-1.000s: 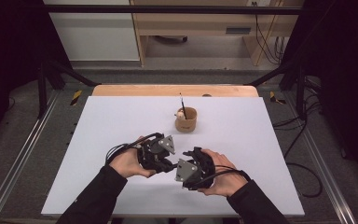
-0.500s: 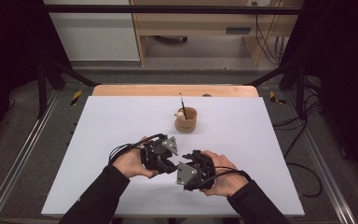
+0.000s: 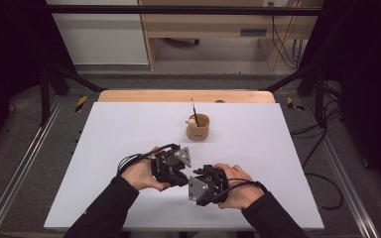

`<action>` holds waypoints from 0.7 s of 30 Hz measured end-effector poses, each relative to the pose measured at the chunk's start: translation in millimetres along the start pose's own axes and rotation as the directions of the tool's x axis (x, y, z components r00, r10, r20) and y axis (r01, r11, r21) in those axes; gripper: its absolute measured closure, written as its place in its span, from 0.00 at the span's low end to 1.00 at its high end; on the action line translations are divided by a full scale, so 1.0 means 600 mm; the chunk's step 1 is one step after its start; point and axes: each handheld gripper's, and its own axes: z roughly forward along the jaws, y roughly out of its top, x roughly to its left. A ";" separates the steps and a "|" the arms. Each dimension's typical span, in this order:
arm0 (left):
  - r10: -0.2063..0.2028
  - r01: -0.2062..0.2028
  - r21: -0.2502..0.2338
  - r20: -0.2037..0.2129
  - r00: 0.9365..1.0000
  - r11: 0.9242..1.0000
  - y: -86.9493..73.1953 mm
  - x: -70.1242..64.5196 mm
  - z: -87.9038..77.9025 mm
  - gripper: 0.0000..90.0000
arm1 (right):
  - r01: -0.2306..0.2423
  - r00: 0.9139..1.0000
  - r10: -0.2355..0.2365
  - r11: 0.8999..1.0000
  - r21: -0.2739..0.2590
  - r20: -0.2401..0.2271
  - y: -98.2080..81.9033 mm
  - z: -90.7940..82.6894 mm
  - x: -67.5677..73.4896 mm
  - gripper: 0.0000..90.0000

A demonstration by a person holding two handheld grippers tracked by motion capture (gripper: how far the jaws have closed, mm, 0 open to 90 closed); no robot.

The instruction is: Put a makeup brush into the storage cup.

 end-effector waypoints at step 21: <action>0.006 -0.006 0.009 0.020 1.000 1.000 0.001 -0.002 0.007 0.87 | 0.061 0.998 -0.060 0.998 0.029 -0.021 0.002 0.009 0.007 0.86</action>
